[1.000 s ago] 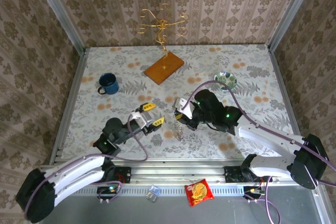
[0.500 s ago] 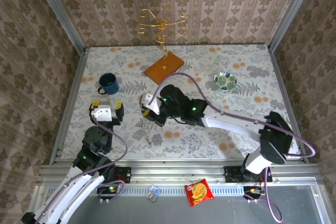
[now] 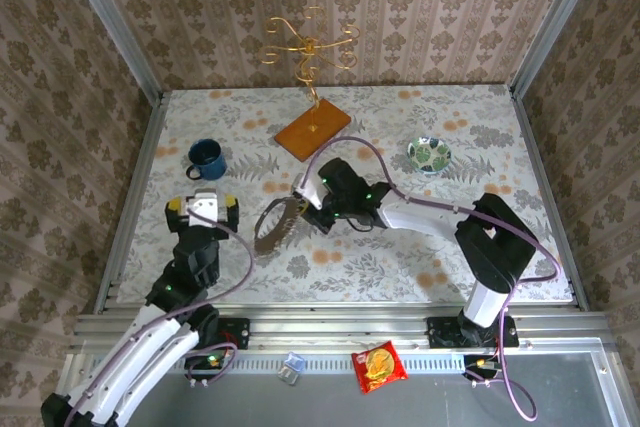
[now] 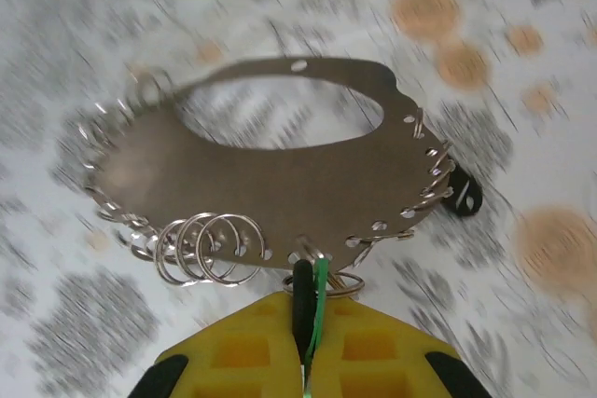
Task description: Put the keys on the keyring
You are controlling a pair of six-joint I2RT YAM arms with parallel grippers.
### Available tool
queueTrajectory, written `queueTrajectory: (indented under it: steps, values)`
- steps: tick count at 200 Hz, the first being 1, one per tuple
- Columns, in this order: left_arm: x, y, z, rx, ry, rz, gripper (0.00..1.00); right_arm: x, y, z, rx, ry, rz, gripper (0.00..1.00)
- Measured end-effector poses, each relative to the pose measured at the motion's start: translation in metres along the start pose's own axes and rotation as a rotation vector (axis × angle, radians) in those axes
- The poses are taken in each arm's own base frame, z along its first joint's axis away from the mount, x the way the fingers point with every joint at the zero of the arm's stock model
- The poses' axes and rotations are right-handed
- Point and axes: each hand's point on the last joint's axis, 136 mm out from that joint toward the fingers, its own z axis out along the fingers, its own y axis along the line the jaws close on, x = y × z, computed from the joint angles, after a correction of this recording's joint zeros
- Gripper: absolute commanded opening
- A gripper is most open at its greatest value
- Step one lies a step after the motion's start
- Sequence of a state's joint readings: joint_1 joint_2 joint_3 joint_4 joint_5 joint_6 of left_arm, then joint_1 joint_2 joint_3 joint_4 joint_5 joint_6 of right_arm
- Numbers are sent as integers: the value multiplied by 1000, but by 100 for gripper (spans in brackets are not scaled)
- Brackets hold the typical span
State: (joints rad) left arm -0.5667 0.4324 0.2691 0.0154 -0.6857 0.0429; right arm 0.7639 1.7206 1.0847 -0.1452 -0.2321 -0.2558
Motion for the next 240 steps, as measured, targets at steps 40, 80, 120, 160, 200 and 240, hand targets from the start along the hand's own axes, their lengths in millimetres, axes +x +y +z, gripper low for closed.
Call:
queueTrajectory:
  steps: [40,80,120,160,200,240]
  values:
    - [16,-8,18,1,70,20,100,49,-21,-5,75,182,-148,0]
    - [32,-18,34,15,130,44,100,73,-35,-4,133,300,-266,13]
    - [35,-15,44,-4,141,35,100,82,-41,-9,148,314,-271,59]
    - [30,-6,54,2,143,0,100,74,-63,-76,224,95,-75,90]
    - [42,-6,72,60,187,-14,100,96,-136,-159,580,-218,222,96]
    - [54,-16,88,93,198,18,100,155,-180,-167,793,-260,398,100]
